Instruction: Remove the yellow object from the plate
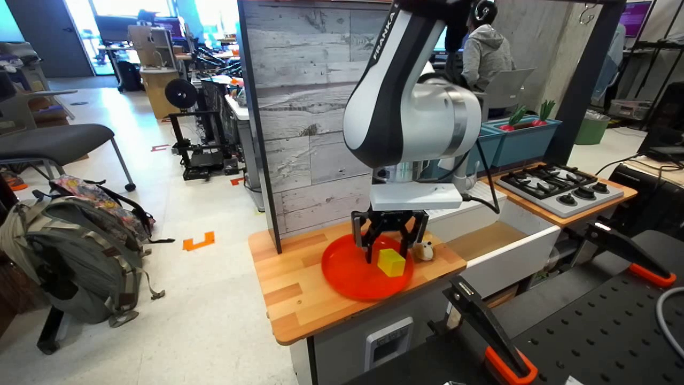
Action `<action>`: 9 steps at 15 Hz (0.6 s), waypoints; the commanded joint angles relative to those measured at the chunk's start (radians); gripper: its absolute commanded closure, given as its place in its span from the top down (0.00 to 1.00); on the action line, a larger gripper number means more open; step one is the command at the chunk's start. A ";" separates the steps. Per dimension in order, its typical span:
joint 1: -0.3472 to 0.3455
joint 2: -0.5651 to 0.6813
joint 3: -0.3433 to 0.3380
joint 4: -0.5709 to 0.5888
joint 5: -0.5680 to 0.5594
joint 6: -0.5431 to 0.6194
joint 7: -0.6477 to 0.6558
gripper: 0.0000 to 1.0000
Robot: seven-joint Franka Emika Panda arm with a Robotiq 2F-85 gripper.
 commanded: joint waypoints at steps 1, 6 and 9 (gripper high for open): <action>0.021 0.043 -0.017 0.063 -0.005 -0.013 0.001 0.42; 0.011 0.021 -0.009 0.036 0.005 0.003 -0.004 0.06; 0.000 -0.024 0.001 -0.017 0.011 0.030 -0.013 0.08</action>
